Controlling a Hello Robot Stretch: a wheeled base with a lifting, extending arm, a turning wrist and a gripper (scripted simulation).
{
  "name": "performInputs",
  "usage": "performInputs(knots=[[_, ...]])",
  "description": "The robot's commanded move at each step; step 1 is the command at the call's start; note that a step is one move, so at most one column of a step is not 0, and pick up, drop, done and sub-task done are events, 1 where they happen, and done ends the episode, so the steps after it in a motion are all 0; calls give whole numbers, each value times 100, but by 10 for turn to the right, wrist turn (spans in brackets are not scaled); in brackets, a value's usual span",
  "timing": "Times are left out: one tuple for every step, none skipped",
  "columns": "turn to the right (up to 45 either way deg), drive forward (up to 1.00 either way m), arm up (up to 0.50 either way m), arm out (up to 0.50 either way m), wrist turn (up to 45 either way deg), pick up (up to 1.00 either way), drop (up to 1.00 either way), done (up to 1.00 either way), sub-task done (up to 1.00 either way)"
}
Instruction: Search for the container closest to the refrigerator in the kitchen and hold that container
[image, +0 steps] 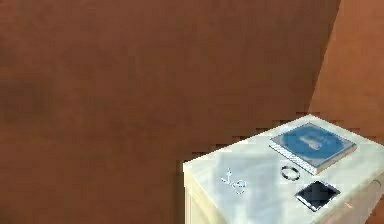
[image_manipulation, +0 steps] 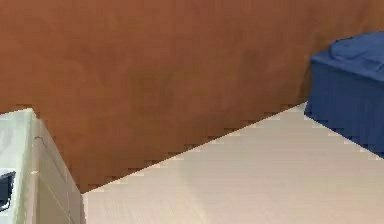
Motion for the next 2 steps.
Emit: performInputs(knots=[[450, 0, 0, 0, 0, 0, 0, 0, 0], [450, 0, 0, 0, 0, 0, 0, 0, 0]])
